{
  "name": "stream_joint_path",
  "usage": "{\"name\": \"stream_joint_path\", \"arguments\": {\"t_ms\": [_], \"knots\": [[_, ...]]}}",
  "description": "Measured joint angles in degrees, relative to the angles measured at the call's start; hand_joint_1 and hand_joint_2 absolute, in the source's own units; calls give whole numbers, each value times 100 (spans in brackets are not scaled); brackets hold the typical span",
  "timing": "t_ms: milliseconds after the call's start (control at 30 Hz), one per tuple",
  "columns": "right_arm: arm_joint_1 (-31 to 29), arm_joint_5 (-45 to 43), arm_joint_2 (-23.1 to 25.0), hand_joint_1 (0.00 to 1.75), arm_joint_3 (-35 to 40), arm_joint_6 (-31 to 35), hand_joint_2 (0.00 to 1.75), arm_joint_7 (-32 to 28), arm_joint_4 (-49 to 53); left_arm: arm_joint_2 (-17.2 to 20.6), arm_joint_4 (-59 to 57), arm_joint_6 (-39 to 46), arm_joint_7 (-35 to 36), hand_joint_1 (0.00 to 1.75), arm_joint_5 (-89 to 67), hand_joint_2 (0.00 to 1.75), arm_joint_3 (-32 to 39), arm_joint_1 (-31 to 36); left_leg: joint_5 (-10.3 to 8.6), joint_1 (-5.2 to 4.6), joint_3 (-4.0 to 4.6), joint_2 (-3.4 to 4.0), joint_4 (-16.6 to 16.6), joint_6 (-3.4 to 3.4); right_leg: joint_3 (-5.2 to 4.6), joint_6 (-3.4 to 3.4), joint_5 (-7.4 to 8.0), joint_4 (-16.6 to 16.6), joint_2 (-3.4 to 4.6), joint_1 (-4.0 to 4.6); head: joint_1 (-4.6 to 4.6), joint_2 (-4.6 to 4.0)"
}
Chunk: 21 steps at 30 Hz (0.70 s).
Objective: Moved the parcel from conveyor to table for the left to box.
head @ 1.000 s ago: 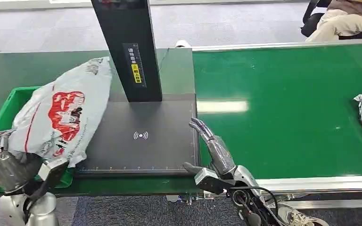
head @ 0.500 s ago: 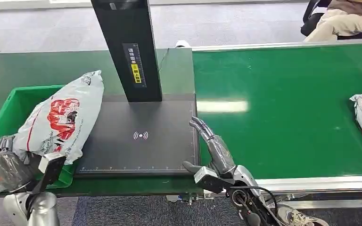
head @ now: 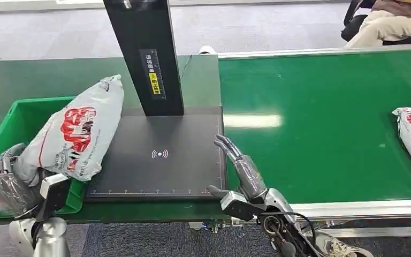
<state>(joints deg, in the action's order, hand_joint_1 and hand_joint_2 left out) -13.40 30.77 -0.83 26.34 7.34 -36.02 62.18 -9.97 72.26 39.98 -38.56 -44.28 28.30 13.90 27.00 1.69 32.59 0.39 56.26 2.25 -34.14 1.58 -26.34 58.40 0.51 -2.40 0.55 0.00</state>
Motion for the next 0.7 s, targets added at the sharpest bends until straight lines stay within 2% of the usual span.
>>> {"name": "stream_joint_path", "arguments": {"t_ms": [333,700], "knots": [[-64,20,18,0,0,-15,175,0,-135,18,-206,0,0,0,-71,175,153,35,0,0,1,-1,0,0,0,0,0,0,0,0,-2,0],[-66,85,81,0,0,11,175,-26,-247,-258,612,0,0,0,1102,175,544,-5,0,0,1,-2,0,0,1,0,0,0,-1,0,0,0]]}}
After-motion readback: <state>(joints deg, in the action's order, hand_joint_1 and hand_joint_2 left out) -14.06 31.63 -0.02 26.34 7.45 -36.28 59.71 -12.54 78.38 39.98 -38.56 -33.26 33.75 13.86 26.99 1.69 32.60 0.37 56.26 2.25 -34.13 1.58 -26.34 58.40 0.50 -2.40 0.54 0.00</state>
